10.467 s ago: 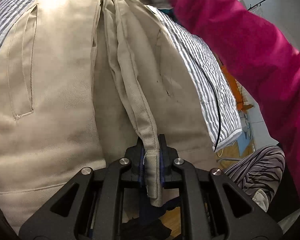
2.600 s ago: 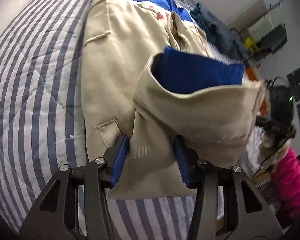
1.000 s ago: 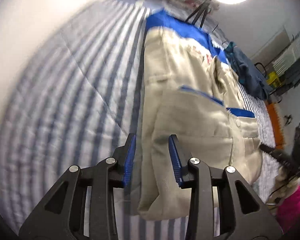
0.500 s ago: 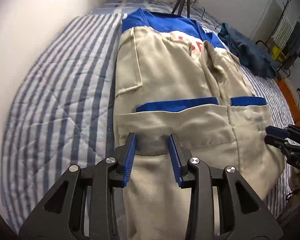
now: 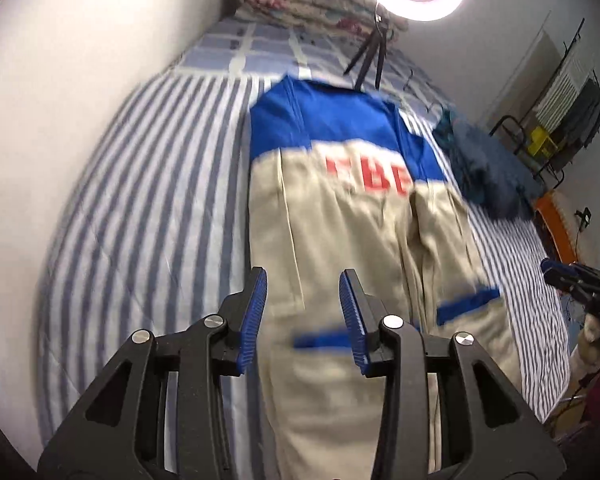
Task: Fold large clothes
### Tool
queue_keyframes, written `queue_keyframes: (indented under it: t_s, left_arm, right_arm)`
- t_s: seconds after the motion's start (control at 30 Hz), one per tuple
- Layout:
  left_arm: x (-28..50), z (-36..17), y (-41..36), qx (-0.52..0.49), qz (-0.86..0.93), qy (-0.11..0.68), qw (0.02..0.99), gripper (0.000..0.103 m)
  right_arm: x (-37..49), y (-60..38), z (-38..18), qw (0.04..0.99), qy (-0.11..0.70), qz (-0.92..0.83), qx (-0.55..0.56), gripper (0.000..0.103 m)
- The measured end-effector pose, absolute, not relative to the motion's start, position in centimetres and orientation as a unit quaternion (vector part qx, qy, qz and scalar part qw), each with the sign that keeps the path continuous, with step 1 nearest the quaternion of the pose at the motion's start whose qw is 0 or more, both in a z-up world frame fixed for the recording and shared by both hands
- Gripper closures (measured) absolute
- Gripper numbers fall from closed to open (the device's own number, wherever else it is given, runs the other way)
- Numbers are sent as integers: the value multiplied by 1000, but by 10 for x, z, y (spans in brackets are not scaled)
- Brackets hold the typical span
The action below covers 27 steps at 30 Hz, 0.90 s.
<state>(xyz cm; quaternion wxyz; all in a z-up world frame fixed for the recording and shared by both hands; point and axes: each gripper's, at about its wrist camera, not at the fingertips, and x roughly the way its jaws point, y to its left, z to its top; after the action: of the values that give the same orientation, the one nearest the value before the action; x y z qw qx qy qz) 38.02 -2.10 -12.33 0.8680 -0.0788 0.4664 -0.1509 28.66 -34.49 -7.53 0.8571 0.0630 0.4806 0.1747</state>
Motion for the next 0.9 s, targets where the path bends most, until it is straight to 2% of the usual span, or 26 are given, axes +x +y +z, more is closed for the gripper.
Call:
queue_keyframes:
  t_s: [0.27, 0.33, 0.37, 0.6, 0.63, 0.73, 0.8, 0.9]
  left_arm:
    - [468, -100, -14, -73, -138, 436, 886, 64]
    - [490, -102, -17, -77, -140, 432, 887, 51]
    - [505, -104, -19, -80, -144, 433, 886, 49]
    - [581, -133, -23, -93, -134, 451, 878, 49]
    - [596, -139, -24, -95, -132, 456, 875, 49]
    - [624, -150, -28, -89, -129, 459, 874, 49]
    - [642, -159, -33, -79, -133, 465, 872, 44]
    - [663, -177, -44, -42, -136, 478, 867, 43]
  right_arm:
    - [380, -386, -68, 871, 465, 133, 90, 72]
    - [404, -393, -74, 869, 466, 128, 106, 72]
    - [412, -395, -77, 868, 467, 126, 110, 72]
    - [500, -391, -117, 863, 479, 114, 111, 71]
    - [510, -390, -123, 862, 481, 113, 109, 69]
    - [539, -388, -137, 863, 483, 106, 105, 54]
    - [560, -387, -151, 861, 487, 106, 106, 53]
    - [583, -385, -167, 858, 494, 97, 101, 53]
